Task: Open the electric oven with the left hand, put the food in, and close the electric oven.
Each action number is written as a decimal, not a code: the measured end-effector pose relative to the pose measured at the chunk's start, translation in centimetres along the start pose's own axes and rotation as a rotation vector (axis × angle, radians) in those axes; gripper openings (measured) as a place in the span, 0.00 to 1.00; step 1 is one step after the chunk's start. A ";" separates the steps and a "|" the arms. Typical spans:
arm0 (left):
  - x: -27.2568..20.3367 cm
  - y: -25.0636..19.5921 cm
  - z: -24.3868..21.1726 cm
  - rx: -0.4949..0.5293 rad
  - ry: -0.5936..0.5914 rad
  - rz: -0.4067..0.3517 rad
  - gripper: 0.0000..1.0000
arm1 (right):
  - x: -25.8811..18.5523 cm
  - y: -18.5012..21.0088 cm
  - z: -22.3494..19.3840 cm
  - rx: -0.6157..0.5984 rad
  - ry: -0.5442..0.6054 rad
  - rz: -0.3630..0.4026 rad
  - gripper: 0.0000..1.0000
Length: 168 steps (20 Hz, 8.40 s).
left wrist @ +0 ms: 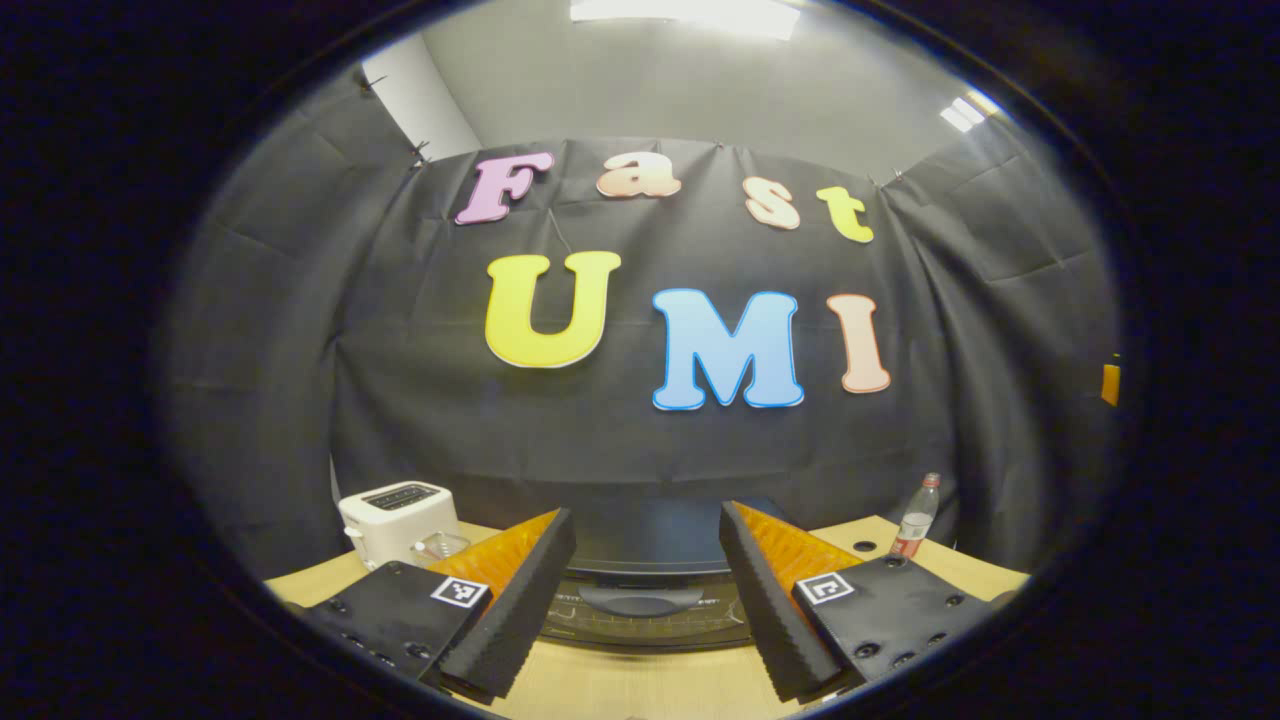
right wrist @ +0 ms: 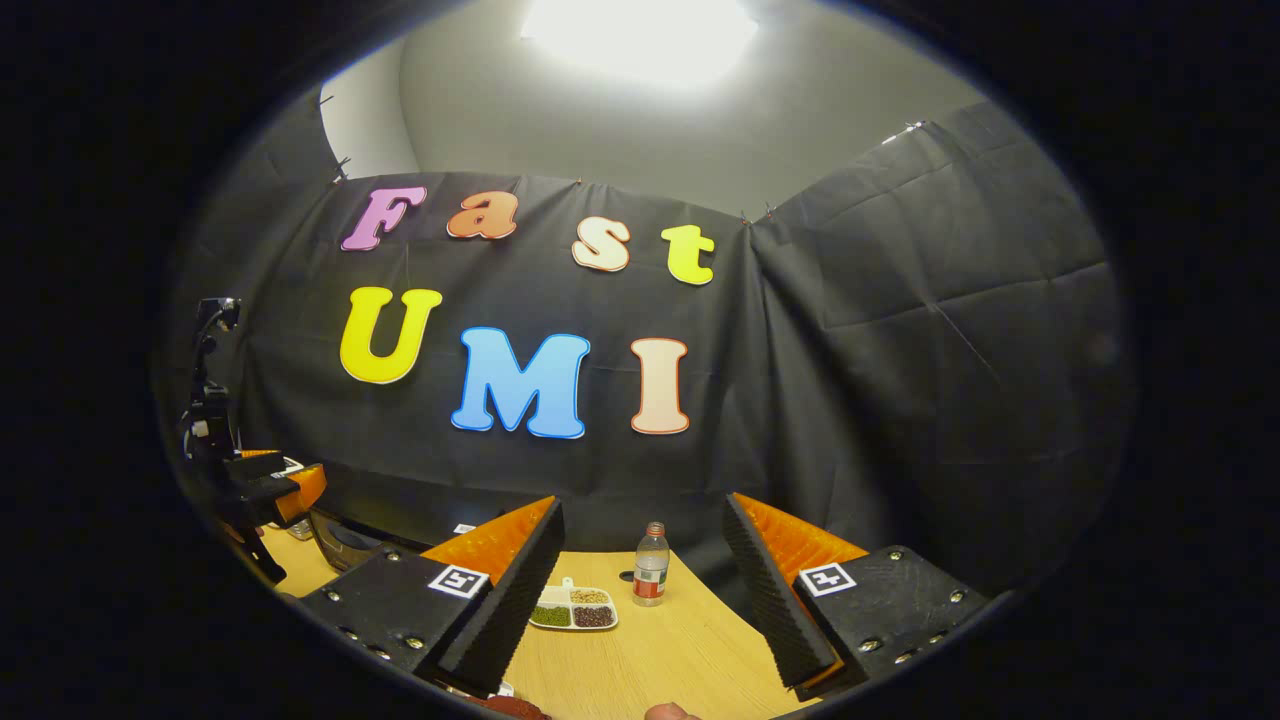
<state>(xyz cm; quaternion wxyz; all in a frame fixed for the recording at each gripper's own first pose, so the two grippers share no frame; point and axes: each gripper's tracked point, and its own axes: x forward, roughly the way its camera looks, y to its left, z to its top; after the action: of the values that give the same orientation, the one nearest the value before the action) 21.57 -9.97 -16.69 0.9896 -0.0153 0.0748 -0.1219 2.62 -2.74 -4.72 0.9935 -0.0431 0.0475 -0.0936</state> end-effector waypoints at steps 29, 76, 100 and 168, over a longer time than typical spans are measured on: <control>7.0 0.9 -12.9 0.020 0.218 -0.033 0.97 | 0.6 0.3 -1.1 -0.031 0.053 -0.029 0.97; -6.0 0.4 -26.0 -0.005 0.467 0.009 0.98 | -1.9 0.0 -2.4 -0.082 0.096 0.084 0.97; -14.9 -0.3 -8.7 -0.008 0.172 0.107 0.97 | -3.9 4.5 -7.5 0.021 0.267 0.395 0.98; -19.8 6.5 6.9 -0.008 -0.070 0.055 0.95 | -3.5 22.7 -17.7 0.728 0.826 0.576 0.06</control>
<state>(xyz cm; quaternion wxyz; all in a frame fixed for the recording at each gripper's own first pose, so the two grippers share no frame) 5.23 1.24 -7.35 0.9945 -0.0215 0.0412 -0.0936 1.55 18.74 -24.13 0.8295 0.3528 0.4026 0.1594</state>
